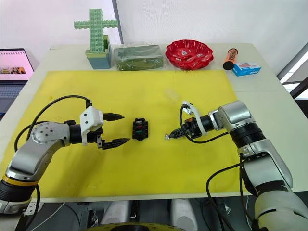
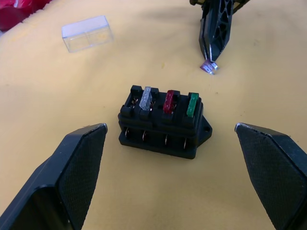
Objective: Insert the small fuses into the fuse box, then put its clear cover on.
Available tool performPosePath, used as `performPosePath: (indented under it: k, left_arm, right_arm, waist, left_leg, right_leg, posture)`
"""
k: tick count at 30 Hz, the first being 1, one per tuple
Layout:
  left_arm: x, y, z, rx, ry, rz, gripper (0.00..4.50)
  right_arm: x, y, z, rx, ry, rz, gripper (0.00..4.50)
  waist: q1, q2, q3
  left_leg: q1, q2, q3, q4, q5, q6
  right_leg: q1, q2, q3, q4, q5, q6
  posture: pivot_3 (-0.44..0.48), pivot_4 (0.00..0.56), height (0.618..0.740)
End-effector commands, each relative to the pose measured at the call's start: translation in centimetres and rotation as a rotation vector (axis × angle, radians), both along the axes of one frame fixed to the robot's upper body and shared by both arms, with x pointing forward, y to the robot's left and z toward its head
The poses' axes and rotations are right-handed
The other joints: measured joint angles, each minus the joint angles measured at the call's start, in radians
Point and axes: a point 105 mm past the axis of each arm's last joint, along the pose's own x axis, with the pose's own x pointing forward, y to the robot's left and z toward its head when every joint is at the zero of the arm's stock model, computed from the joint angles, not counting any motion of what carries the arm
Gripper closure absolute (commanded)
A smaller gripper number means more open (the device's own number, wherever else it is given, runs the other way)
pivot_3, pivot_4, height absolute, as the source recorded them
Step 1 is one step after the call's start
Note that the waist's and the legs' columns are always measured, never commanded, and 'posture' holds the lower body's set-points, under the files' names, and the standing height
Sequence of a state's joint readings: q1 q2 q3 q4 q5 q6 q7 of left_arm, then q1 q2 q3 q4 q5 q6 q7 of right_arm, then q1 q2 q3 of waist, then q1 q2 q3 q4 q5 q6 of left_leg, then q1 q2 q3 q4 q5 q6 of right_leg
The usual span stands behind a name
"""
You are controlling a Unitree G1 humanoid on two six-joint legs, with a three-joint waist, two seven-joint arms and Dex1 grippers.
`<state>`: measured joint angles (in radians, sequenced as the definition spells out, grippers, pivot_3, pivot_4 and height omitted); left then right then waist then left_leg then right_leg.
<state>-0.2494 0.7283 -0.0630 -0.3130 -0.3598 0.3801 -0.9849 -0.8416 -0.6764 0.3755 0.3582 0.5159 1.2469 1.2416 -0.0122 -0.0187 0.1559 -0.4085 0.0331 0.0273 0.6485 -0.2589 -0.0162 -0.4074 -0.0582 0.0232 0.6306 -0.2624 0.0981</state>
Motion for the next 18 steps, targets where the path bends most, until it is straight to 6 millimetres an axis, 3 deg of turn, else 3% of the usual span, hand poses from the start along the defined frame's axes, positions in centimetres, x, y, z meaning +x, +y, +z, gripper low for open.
performPosePath:
  k: [1,6,10,18]
  left_arm:
    - [0.0,0.1,1.0,-0.005,-0.045,-0.006,0.00]
    - [0.0,0.3,1.2,0.000,-0.046,-0.002,0.00]
    - [0.2,0.2,1.3,0.001,-0.049,-0.004,0.00]
    - [0.9,0.3,1.1,0.018,-0.044,-0.024,0.00]
  right_arm:
    - [0.6,0.7,4.6,0.034,-0.198,0.059,4.46]
    - [-0.1,1.6,8.3,0.027,-0.409,0.155,4.46]
    - [0.0,2.4,10.0,-0.004,-0.603,0.214,4.46]
    - [0.5,4.9,11.4,-0.045,-0.905,0.363,4.46]
  waist:
    - [0.000,0.001,0.000]
    - [0.000,0.001,0.000]
    - [0.001,0.000,0.000]
    - [0.000,0.000,0.000]
  left_leg:
    - [0.000,0.000,0.000,0.000,0.000,0.000]
    - [0.000,0.000,0.000,0.000,0.000,0.000]
    - [0.000,0.000,0.000,0.000,0.000,0.000]
    - [0.000,0.000,0.000,0.000,0.000,0.000]
  right_leg:
    - [0.000,0.000,0.000,0.000,0.000,0.000]
    - [0.000,0.000,0.000,0.000,0.000,0.000]
    - [0.000,0.000,0.000,0.000,0.000,0.000]
    - [0.000,0.000,0.000,0.000,0.000,0.000]
  posture:
    - [0.000,0.150,0.740]
    - [0.000,0.150,0.740]
    - [0.000,0.150,0.740]
    - [0.000,0.150,0.740]
